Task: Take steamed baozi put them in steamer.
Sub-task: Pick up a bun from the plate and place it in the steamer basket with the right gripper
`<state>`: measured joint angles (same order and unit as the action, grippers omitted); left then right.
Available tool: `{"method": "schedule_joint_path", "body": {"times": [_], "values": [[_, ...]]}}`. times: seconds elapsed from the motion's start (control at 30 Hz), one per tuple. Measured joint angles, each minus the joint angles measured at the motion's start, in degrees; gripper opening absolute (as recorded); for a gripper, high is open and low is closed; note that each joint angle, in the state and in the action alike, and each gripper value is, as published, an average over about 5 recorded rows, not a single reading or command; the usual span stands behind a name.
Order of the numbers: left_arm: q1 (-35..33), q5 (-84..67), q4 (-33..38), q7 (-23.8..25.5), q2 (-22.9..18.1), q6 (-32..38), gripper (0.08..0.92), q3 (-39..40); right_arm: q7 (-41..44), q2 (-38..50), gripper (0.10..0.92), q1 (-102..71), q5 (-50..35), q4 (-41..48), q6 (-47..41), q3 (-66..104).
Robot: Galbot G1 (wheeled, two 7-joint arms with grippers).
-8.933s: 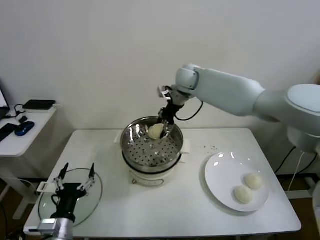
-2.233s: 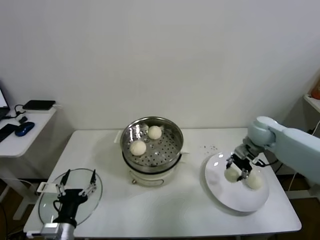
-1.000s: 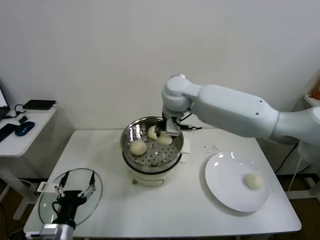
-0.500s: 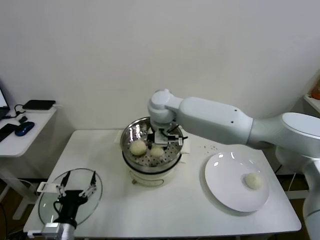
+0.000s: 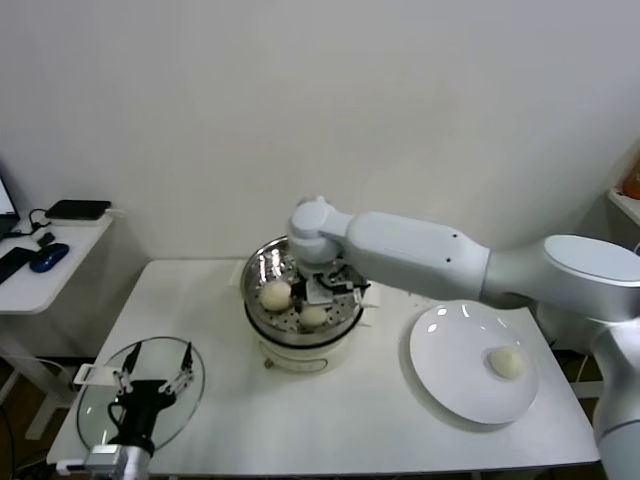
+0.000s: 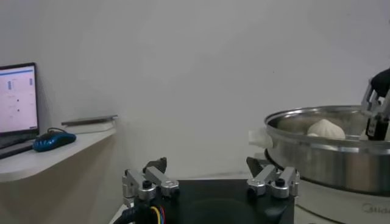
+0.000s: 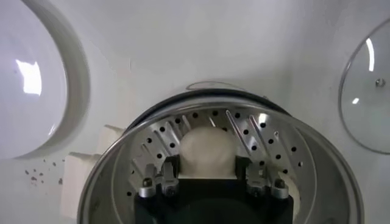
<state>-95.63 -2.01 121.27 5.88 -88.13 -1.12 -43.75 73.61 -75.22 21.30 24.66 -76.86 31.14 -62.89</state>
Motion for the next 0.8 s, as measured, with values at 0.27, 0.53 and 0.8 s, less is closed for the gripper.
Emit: {"method": "schedule_joint_path", "body": {"times": [0.27, 0.53, 0.8], "values": [[0.2, 0.0, -0.1, 0.0, 0.0, -0.1, 0.823, 0.0, -0.3, -0.3, 0.630, -1.0, 1.8, -0.2, 1.5, 0.1], [0.2, 0.0, -0.2, 0.0, 0.0, -0.1, 0.823, 0.0, -0.7, -0.2, 0.729, -1.8, 2.8, -0.5, 2.2, 0.2], [0.2, 0.0, -0.2, 0.0, 0.0, -0.1, 0.823, 0.0, -0.7, -0.6, 0.822, -1.3, 2.8, 0.1, 3.0, 0.9]]}}
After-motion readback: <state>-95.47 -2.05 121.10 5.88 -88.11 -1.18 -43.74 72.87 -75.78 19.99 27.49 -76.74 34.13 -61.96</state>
